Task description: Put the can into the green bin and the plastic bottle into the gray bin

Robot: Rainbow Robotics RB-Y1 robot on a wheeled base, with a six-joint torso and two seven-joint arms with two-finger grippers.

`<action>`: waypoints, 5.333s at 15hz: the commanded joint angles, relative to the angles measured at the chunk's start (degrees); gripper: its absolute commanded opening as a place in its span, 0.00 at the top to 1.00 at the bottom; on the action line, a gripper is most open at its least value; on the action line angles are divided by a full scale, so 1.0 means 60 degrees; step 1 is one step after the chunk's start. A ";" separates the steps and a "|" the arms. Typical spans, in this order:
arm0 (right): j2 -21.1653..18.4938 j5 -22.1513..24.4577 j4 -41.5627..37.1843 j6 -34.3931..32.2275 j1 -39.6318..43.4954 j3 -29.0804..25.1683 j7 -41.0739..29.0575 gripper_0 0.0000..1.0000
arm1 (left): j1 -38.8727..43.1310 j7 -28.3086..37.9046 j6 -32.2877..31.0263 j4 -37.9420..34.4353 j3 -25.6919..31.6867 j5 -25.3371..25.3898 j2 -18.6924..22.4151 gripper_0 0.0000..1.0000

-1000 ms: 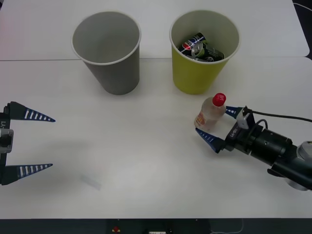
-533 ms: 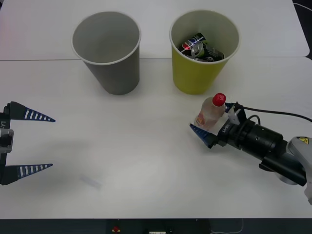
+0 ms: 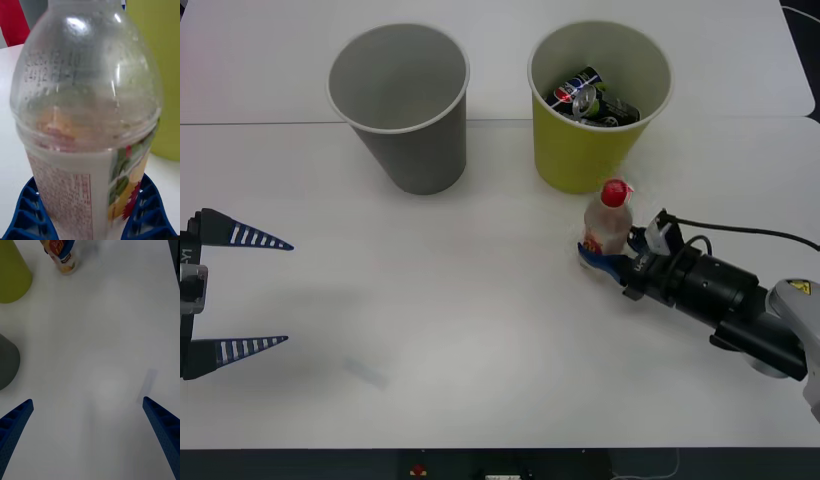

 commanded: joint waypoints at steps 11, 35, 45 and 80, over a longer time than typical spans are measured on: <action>-0.1741 0.0543 -0.2727 -0.0711 0.0574 0.0292 -0.3339 1.00 | 0.0000 0.0000 0.0000 0.0000 0.0000 0.0000 0.0000 0.00; -0.2180 0.8263 -0.9831 -0.2952 -0.1477 -0.0821 -1.6713 1.00 | 0.0000 0.0000 0.0000 0.0000 0.0000 0.0000 0.0000 0.00; -0.0481 0.9537 -0.6199 -0.4505 -0.6325 0.0556 -1.6962 1.00 | 0.0000 0.0000 0.0000 0.0000 0.0000 0.0000 0.0000 0.00; 0.1013 1.0475 -0.2287 -0.3640 -0.8918 0.1567 -1.5922 0.00 | 0.0000 0.0000 0.0000 0.0000 0.0000 0.0000 0.0000 0.00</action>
